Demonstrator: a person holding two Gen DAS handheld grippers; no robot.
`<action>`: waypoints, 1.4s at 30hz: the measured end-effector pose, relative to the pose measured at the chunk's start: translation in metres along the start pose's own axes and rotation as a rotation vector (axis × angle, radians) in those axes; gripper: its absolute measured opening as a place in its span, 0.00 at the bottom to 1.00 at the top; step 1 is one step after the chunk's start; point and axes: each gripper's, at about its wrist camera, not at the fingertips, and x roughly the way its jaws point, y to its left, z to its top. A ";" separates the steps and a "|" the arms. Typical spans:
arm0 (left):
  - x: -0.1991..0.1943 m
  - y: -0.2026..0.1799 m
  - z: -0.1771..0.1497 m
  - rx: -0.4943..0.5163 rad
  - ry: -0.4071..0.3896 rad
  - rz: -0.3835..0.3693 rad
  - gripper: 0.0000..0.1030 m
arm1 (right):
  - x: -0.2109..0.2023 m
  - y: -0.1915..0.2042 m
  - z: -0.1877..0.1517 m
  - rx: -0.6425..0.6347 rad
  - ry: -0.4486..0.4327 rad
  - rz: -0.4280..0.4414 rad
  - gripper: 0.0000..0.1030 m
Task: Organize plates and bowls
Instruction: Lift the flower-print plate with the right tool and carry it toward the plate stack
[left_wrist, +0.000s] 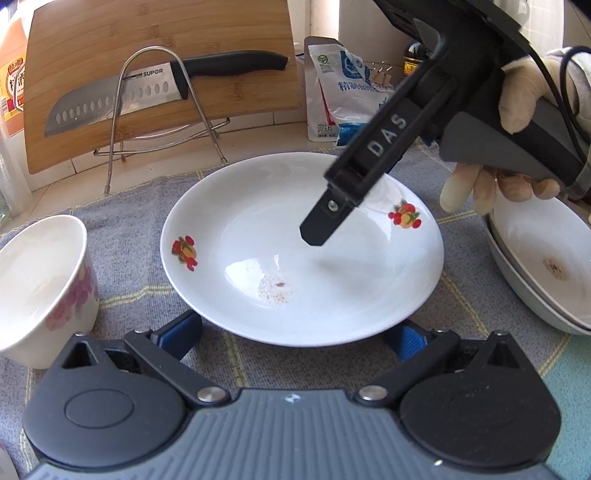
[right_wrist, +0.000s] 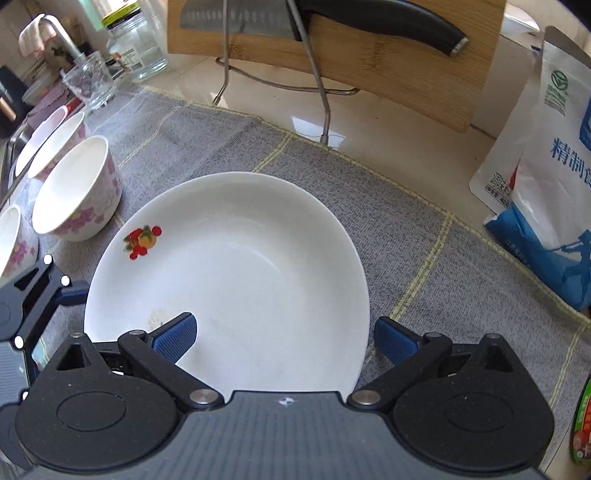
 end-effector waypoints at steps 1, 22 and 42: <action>0.000 0.001 0.001 0.002 0.000 -0.002 1.00 | 0.000 0.002 -0.002 -0.026 -0.001 -0.004 1.00; 0.000 0.000 0.001 0.010 -0.007 -0.013 1.00 | 0.002 -0.021 0.023 0.034 -0.056 0.119 1.00; 0.000 0.001 0.003 0.037 -0.014 -0.034 1.00 | -0.003 -0.020 0.039 -0.049 0.062 0.256 1.00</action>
